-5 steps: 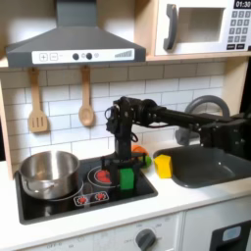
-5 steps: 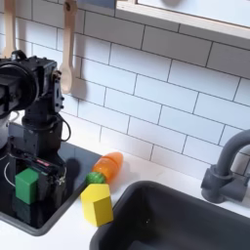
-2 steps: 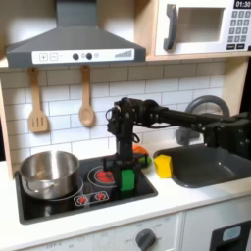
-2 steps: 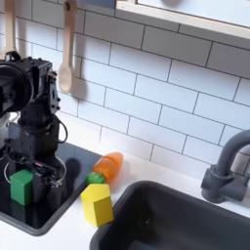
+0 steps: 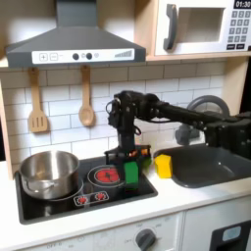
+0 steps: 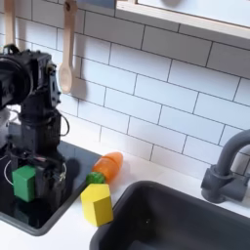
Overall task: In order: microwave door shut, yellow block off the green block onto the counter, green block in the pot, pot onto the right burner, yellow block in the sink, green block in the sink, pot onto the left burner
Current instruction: 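Put the green block in the pot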
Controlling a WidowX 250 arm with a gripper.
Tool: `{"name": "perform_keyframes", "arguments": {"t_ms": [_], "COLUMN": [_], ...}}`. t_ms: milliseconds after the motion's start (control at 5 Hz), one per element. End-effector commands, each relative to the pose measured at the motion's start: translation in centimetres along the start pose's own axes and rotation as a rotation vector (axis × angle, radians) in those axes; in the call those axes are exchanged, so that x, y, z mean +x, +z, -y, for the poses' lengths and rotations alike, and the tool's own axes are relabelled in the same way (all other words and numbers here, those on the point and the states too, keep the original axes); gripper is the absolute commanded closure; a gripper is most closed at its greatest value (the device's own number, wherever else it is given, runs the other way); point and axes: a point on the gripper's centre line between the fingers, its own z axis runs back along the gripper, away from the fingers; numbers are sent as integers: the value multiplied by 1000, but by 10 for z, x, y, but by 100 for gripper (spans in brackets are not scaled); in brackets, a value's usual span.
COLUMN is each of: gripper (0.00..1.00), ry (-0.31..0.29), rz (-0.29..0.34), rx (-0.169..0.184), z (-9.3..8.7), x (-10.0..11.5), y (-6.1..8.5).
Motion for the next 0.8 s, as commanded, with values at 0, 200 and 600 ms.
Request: {"name": "perform_keyframes", "arguments": {"t_ms": [0,200,600], "gripper": [100,100,100], "ry": [60,99,141], "rz": [56,71,105], "rx": [4,13,31], "z": [-11,-25,-51], "x": [-7,-14,-22], "y": [33,43,56]}}
